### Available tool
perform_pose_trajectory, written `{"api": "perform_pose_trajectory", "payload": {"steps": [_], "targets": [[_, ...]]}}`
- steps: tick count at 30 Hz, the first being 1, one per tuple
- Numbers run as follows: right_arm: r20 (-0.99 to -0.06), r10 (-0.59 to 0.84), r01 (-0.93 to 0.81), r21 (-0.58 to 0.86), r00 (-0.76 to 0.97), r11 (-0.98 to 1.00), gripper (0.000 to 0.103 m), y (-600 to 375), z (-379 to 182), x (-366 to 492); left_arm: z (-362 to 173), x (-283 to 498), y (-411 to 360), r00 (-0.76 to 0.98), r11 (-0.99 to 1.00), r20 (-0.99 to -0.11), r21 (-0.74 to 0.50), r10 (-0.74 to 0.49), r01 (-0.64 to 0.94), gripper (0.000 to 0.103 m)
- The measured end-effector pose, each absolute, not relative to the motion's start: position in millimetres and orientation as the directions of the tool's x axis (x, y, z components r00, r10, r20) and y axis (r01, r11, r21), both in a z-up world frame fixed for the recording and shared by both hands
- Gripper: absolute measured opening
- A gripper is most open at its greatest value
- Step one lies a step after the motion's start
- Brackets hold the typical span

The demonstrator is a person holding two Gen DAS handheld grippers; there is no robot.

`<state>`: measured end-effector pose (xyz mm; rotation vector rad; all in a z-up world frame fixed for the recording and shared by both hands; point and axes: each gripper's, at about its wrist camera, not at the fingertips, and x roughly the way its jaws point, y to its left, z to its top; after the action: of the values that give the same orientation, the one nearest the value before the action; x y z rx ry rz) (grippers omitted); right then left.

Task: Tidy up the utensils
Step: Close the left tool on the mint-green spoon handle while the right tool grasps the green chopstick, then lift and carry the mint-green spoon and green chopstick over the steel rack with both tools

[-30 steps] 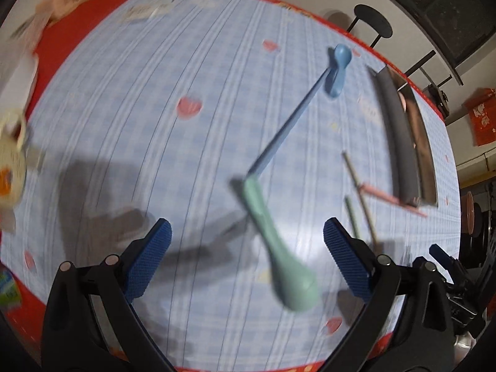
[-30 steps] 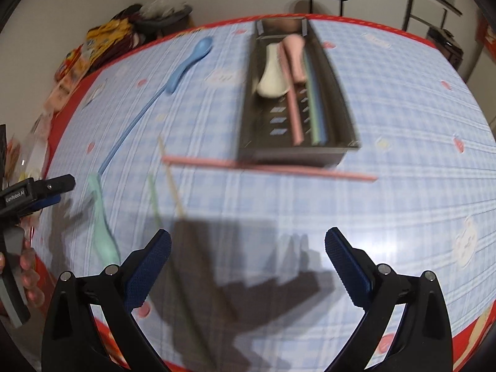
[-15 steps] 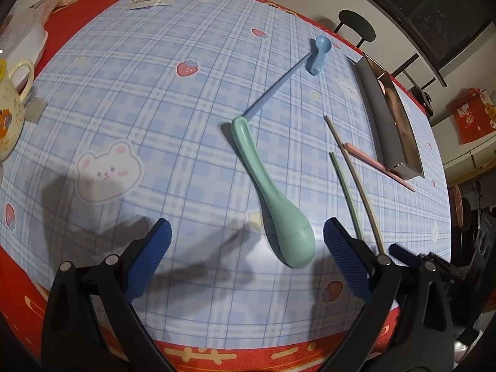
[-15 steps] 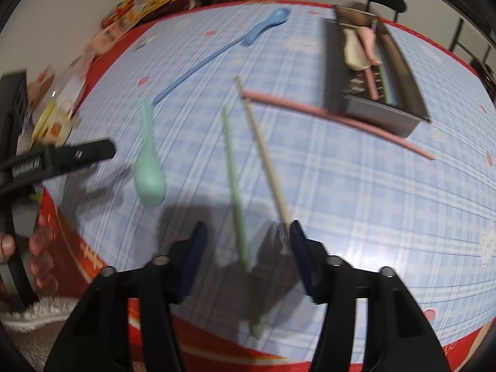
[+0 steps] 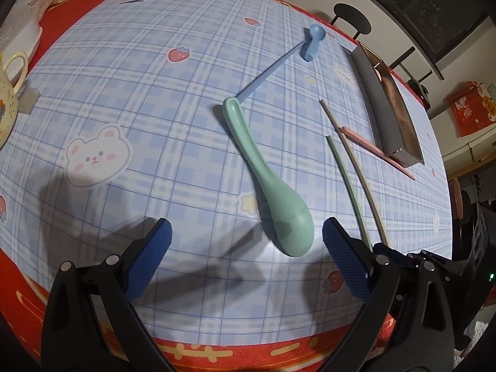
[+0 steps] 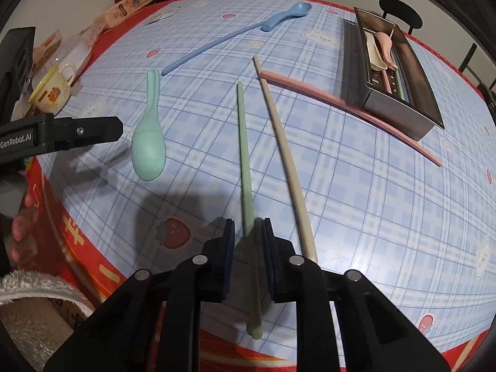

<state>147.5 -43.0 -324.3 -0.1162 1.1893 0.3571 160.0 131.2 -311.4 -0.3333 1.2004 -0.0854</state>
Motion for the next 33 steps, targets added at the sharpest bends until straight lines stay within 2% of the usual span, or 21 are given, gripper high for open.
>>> {"api": "perform_pose_trajectory", "payload": {"steps": [2,5,8,11,14,16,21,23,28,33], "targets": [[-0.923,0.223,-0.306,0.124,0.315,0.944,0.011,-49,-324,151,-312,161,130,0.361,0.946,-0.898,-0.308,-0.252,-0.105,0.083],[-0.919,0.257,-0.271,0.176,0.299,0.946,0.008,-57,-325,154,-315,165,129,0.341,0.938,-0.899,-0.328,-0.275,-0.108,0.068],[-0.918,0.265,-0.264,0.188,0.296,0.946,0.008,-59,-325,155,-317,167,130,0.335,0.923,-0.889,-0.368,-0.312,-0.115,0.058],[-0.918,0.259,-0.269,0.179,0.3,0.946,0.008,-58,-324,154,-321,171,128,0.321,0.912,-0.885,-0.392,-0.339,-0.119,0.052],[-0.919,0.258,-0.27,0.178,0.297,0.946,0.008,-55,-325,156,-321,175,124,0.324,0.915,-0.885,-0.388,-0.336,-0.111,0.051],[-0.919,0.259,-0.269,0.18,0.298,0.946,0.008,-57,-324,156,-322,180,123,0.319,0.915,-0.884,-0.39,-0.341,-0.104,0.044],[-0.918,0.261,-0.269,0.182,0.298,0.946,0.008,-59,-324,155,-323,191,121,0.325,0.913,-0.881,-0.395,-0.344,-0.103,0.039],[-0.918,0.261,-0.268,0.182,0.298,0.946,0.008,-59,-324,156,-324,194,121,0.319,0.91,-0.88,-0.401,-0.351,-0.105,0.033],[-0.918,0.263,-0.266,0.184,0.298,0.946,0.008,-58,-324,155,-325,195,117,0.306,0.902,-0.875,-0.42,-0.375,-0.097,0.031],[-0.918,0.262,-0.266,0.184,0.297,0.946,0.008,-58,-325,155,-325,191,111,0.289,0.897,-0.869,-0.437,-0.401,-0.069,0.024]]}}
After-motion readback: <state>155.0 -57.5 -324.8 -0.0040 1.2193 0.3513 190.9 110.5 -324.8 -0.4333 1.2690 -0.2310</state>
